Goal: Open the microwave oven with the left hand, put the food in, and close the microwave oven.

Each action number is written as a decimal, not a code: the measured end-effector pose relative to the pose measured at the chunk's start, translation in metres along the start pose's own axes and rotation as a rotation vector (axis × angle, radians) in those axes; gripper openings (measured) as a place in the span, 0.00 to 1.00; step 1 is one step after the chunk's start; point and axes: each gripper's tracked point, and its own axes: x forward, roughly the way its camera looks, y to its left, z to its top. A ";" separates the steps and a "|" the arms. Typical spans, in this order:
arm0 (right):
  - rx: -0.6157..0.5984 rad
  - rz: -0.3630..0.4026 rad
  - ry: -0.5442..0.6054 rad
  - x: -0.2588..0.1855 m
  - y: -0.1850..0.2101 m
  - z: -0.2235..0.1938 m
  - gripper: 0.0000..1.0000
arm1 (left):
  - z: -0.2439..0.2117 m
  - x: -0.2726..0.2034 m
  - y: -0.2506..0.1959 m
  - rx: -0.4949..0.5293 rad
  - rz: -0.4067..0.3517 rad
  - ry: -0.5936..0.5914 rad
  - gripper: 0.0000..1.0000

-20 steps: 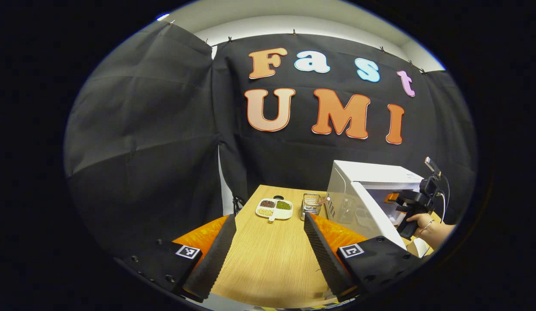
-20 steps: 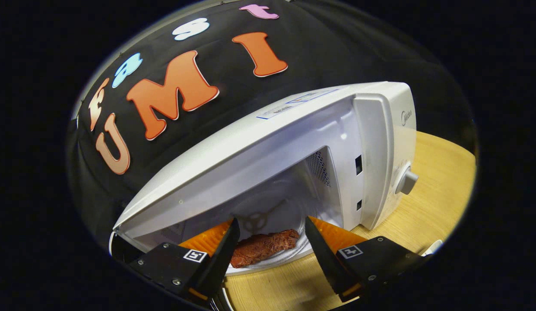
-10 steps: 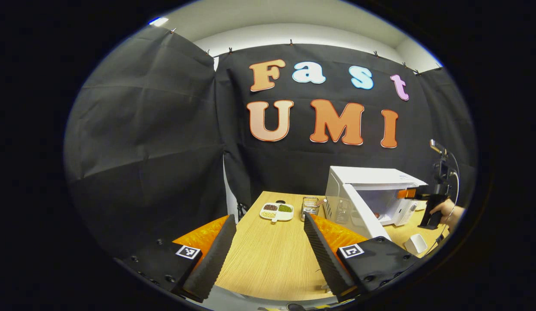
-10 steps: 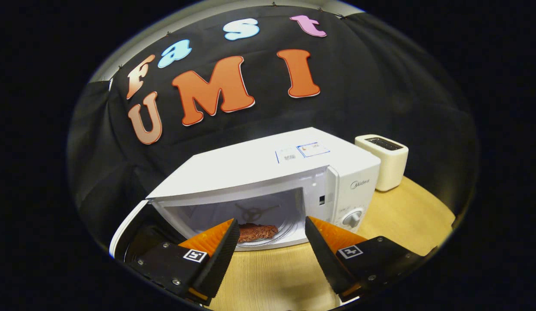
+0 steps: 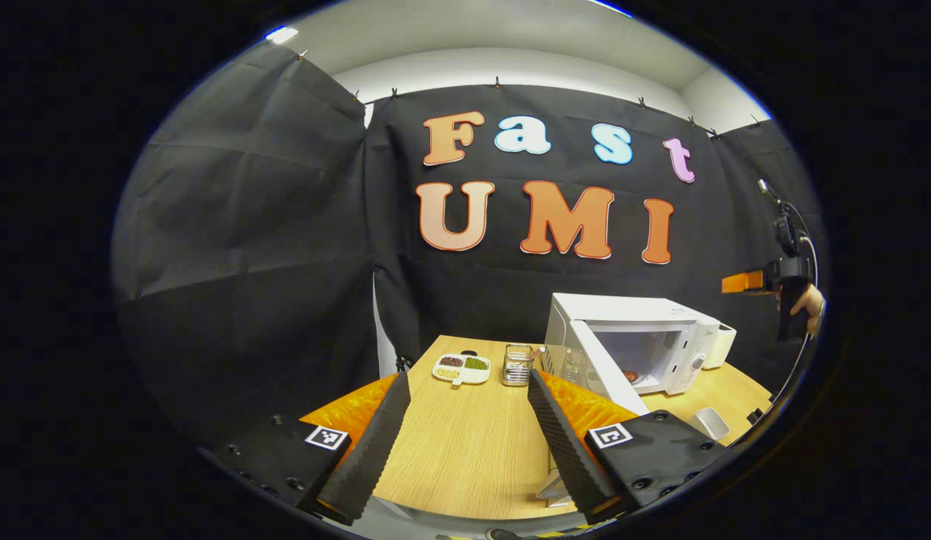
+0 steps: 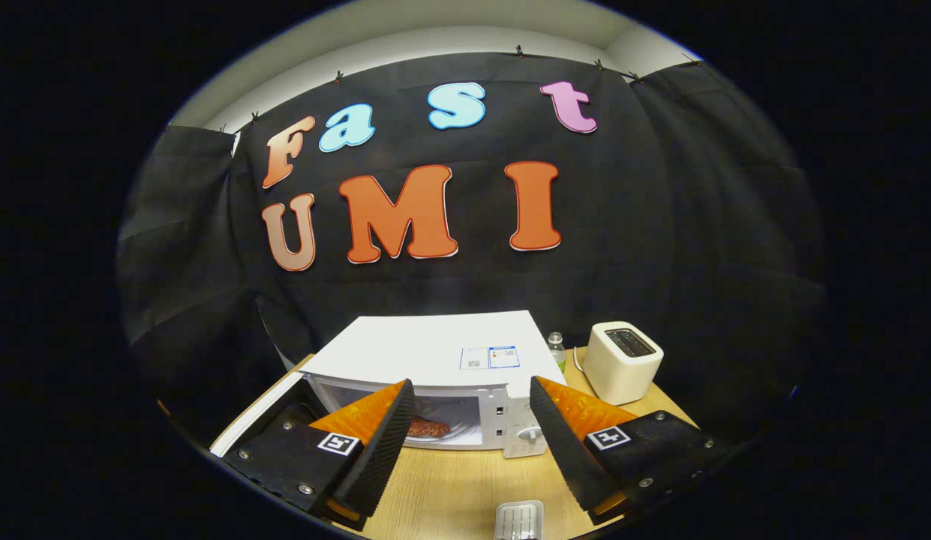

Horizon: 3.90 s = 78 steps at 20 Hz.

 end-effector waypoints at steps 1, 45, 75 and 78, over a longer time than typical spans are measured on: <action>-0.001 -0.006 -0.017 -0.007 -0.006 0.011 0.94 | -0.001 0.001 0.000 0.006 -0.003 -0.002 1.00; 0.028 -0.298 -0.111 -0.098 -0.186 0.073 0.95 | -0.083 0.050 -0.245 0.032 -0.476 0.168 0.05; -0.007 -0.480 -0.118 -0.064 -0.374 0.116 0.95 | -0.052 0.196 -0.448 0.065 -0.473 0.097 0.05; -0.014 -0.480 -0.115 -0.061 -0.381 0.119 0.95 | -0.055 0.215 -0.456 0.075 -0.428 0.093 0.05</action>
